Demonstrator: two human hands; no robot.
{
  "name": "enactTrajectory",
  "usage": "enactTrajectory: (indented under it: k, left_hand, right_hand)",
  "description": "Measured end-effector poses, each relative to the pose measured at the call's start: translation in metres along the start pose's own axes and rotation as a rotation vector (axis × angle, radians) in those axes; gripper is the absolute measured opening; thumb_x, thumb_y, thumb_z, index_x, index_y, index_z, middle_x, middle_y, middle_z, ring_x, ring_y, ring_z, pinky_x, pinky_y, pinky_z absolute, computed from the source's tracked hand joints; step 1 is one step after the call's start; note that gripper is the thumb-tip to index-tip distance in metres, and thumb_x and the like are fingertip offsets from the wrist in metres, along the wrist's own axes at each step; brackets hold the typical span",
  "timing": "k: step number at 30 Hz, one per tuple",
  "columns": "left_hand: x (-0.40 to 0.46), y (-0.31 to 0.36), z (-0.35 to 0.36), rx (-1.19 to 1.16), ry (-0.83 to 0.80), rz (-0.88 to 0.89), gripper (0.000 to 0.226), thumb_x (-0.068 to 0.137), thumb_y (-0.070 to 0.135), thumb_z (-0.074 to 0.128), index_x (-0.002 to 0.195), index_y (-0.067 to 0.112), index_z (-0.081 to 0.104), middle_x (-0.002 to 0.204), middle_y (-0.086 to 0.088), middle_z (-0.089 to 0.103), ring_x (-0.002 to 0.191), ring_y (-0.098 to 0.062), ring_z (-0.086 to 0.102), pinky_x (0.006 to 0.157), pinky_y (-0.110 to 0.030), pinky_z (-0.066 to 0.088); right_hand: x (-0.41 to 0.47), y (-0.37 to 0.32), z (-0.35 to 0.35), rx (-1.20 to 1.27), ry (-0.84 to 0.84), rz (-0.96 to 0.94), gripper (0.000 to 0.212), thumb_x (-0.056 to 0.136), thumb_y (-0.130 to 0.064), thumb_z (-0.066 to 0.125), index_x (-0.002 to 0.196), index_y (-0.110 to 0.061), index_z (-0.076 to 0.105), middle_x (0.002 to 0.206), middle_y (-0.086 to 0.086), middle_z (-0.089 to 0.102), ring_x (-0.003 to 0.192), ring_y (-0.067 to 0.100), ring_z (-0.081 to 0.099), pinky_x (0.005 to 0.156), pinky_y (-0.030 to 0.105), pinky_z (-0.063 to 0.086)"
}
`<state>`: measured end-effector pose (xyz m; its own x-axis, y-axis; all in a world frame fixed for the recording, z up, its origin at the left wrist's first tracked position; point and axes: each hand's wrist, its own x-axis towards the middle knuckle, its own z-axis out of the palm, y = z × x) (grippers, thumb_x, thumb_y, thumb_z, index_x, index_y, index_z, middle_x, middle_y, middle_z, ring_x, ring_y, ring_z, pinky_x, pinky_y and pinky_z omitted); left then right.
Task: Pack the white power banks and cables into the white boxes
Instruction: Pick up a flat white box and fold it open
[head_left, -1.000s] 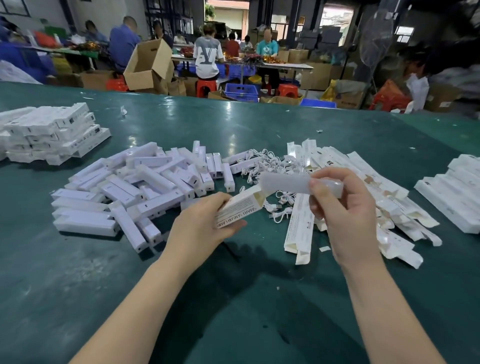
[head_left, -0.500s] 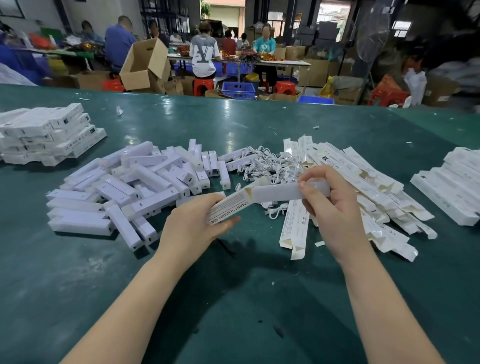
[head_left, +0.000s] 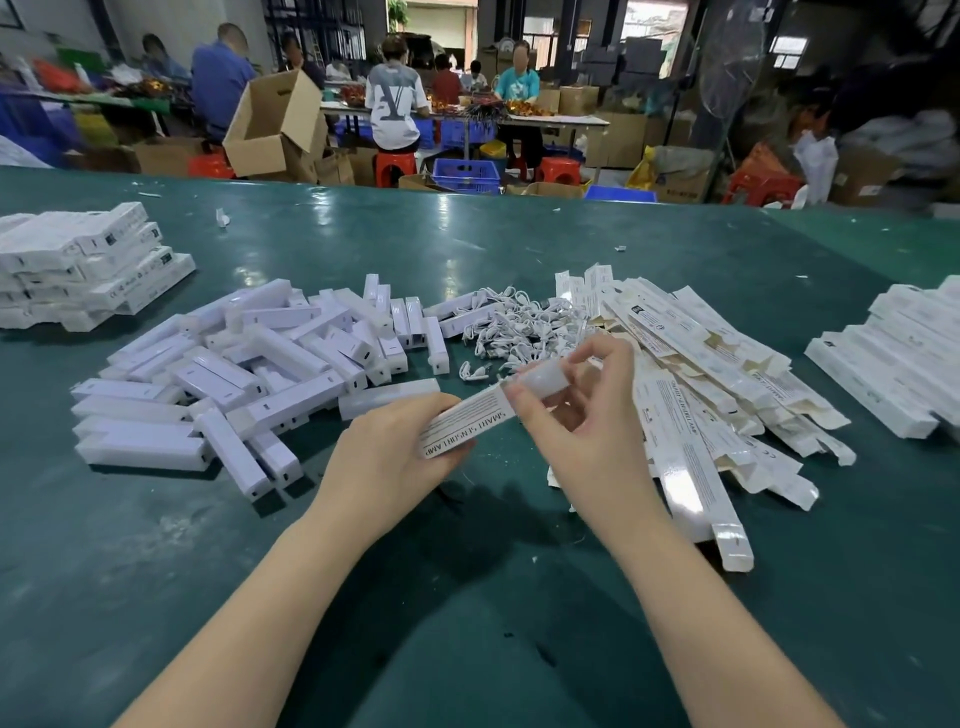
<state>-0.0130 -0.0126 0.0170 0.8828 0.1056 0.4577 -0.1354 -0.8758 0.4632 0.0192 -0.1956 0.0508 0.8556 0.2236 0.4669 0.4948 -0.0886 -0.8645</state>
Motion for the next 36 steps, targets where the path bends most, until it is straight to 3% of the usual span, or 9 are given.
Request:
enactTrajectory:
  k: [4,8,11,14,19,23,26,29,36]
  left_hand:
    - [-0.001,0.001,-0.001,-0.158,0.054,-0.037,0.027,0.080,0.031,0.072,0.103,0.041,0.061,0.074,0.024,0.060,0.074,0.000,0.054,0.066,-0.021,0.045]
    - [-0.001,0.002,-0.002,-0.248,0.110,-0.083,0.019,0.083,0.032,0.071,0.094,0.042,0.059,0.072,0.020,0.059,0.067,-0.002,0.052,0.060,-0.024,0.043]
    - [0.000,0.001,-0.004,-0.352,0.185,-0.163,0.016,0.086,0.037,0.068,0.086,0.047,0.057,0.070,0.024,0.057,0.063,0.000,0.049,0.055,-0.017,0.036]
    - [0.001,0.002,-0.007,-0.389,0.213,-0.189,0.014,0.086,0.036,0.069,0.083,0.042,0.057,0.076,0.024,0.060,0.065,0.000,0.051,0.057,-0.020,0.037]
    - [0.001,0.005,-0.010,-0.400,0.181,-0.192,0.017,0.087,0.035,0.068,0.082,0.046,0.055,0.075,0.026,0.060,0.067,0.000,0.053,0.057,-0.013,0.038]
    - [-0.002,0.011,-0.013,-0.407,0.154,-0.178,0.020,0.089,0.033,0.066,0.078,0.043,0.052,0.068,0.023,0.056,0.061,-0.001,0.049,0.055,-0.012,0.036]
    - [-0.003,0.016,-0.015,-0.552,0.162,-0.271,0.016,0.090,0.027,0.065,0.082,0.035,0.053,0.077,0.002,0.063,0.057,-0.012,0.057,0.055,-0.023,0.049]
    - [-0.001,0.025,-0.020,-0.833,0.118,-0.399,0.008,0.090,0.017,0.066,0.095,0.020,0.060,0.075,-0.005,0.068,0.058,-0.010,0.065,0.054,-0.018,0.052]
    - [-0.001,0.030,-0.015,-1.236,0.030,-0.497,0.020,0.082,0.007,0.072,0.097,0.004,0.059,0.095,-0.013,0.071,0.088,-0.025,0.072,0.076,-0.031,0.059]
  right_hand:
    - [-0.004,0.005,0.010,-0.319,-0.064,-0.155,0.026,0.090,-0.046,0.060,0.108,-0.027,0.063,0.132,-0.011,0.044,0.117,0.005,0.041,0.097,0.010,0.031]
    - [0.000,0.007,0.008,-0.110,-0.113,-0.106,0.021,0.096,-0.044,0.046,0.110,-0.043,0.061,0.135,-0.014,0.043,0.126,-0.006,0.037,0.095,0.004,0.032]
    - [0.018,0.023,-0.008,-0.444,0.012,-0.067,0.028,0.097,-0.016,0.048,0.121,-0.024,0.060,0.123,-0.009,0.058,0.117,0.005,0.049,0.096,0.018,0.038]
    - [0.028,0.043,-0.018,-1.012,-0.184,0.065,0.044,0.094,-0.007,0.045,0.134,-0.023,0.055,0.134,-0.004,0.055,0.130,0.019,0.040,0.108,0.031,0.022]
    - [0.027,0.051,-0.011,-1.079,-0.140,0.109,0.025,0.098,-0.022,0.051,0.115,-0.030,0.067,0.124,-0.005,0.060,0.124,0.012,0.021,0.107,0.035,0.009]
    - [0.027,0.058,-0.013,-1.211,-0.299,0.065,0.025,0.102,-0.031,0.044,0.116,-0.034,0.065,0.127,-0.010,0.051,0.129,0.016,0.033,0.117,0.038,0.005]
    - [0.023,0.053,-0.012,-0.891,-0.289,-0.032,0.019,0.101,-0.029,0.050,0.111,-0.030,0.066,0.122,-0.011,0.055,0.120,0.010,0.043,0.110,0.030,0.025]
    - [0.013,0.034,-0.002,-0.303,-0.151,-0.048,0.015,0.096,-0.022,0.062,0.100,-0.035,0.068,0.098,-0.012,0.067,0.090,0.004,0.059,0.079,0.015,0.045]
    - [-0.001,0.015,0.015,-0.241,-0.110,-0.184,0.025,0.081,-0.010,0.078,0.099,-0.028,0.073,0.088,-0.010,0.064,0.077,0.009,0.060,0.067,0.012,0.046]
